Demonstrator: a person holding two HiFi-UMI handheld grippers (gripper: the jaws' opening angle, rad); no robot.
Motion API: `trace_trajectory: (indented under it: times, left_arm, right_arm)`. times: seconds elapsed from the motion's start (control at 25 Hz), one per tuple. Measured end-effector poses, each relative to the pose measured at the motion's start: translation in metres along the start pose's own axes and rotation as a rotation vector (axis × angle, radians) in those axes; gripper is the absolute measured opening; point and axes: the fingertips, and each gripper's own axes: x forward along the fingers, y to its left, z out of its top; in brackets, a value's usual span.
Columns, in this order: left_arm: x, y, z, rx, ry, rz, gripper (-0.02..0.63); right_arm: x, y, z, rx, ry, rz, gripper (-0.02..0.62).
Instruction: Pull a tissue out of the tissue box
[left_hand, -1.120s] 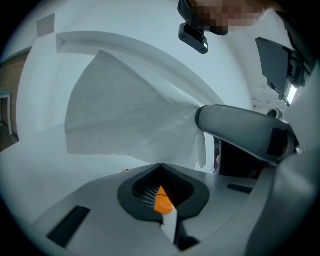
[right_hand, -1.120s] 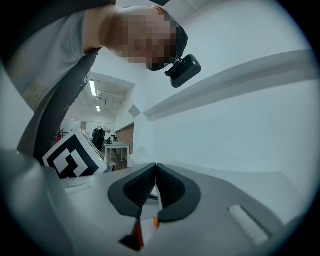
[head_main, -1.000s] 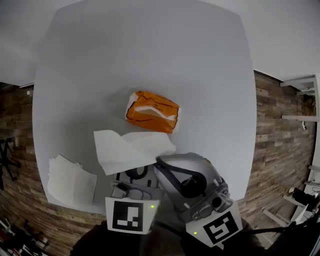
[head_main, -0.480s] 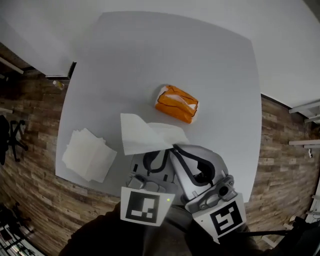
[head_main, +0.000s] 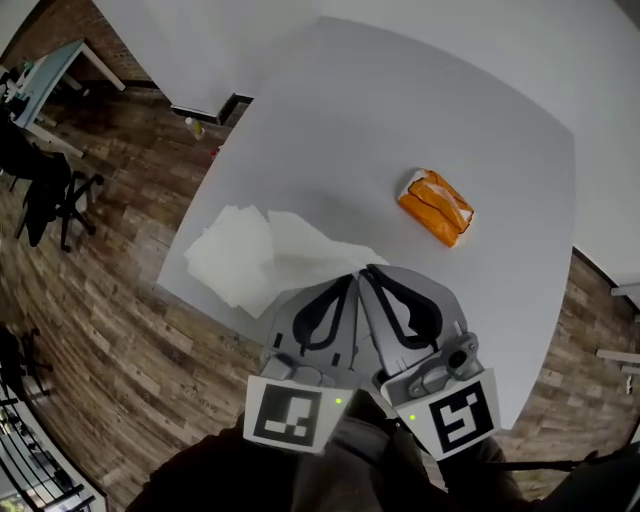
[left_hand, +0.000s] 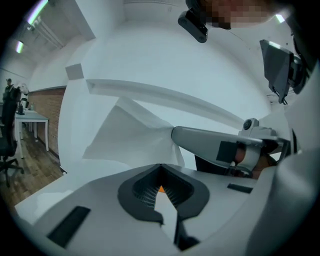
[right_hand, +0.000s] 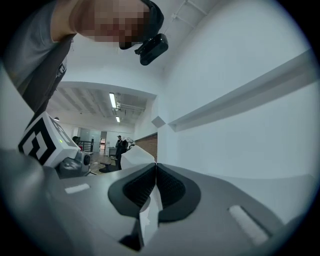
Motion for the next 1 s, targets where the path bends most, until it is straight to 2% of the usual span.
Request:
trace_trajectory:
  times: [0.12,0.32,0.52,0.64,0.8,0.92,1.0]
  left_arm:
    - [-0.014,0.033,-0.002,-0.003,0.002,0.024,0.0]
    - [-0.039,0.091,-0.008,0.001,0.03,0.018,0.0]
    - [-0.067,0.147,-0.023,0.035,0.097,0.008,0.0]
    - [-0.082,0.18,-0.031,0.039,0.118,0.029,0.0]
    - [-0.097,0.207,-0.03,0.06,0.124,0.048,0.0]
    - [-0.104,0.212,-0.022,0.075,0.103,0.046,0.0]
    - [-0.107,0.21,-0.019,0.083,0.093,0.035,0.0]
  right_arm:
    - [0.027,0.009,-0.006,-0.003,0.018,-0.015,0.008]
    - [0.078,0.021,-0.017,-0.029,0.013,-0.105,0.008]
    - [0.124,0.052,-0.065,-0.095,0.048,-0.175,0.008]
    - [0.146,0.079,-0.114,-0.098,0.108,-0.163,0.009]
    - [0.16,0.108,-0.187,-0.03,0.29,-0.154,0.012]
    - [0.164,0.131,-0.211,0.032,0.348,-0.089,0.039]
    - [0.161,0.145,-0.218,0.06,0.372,-0.052,0.081]
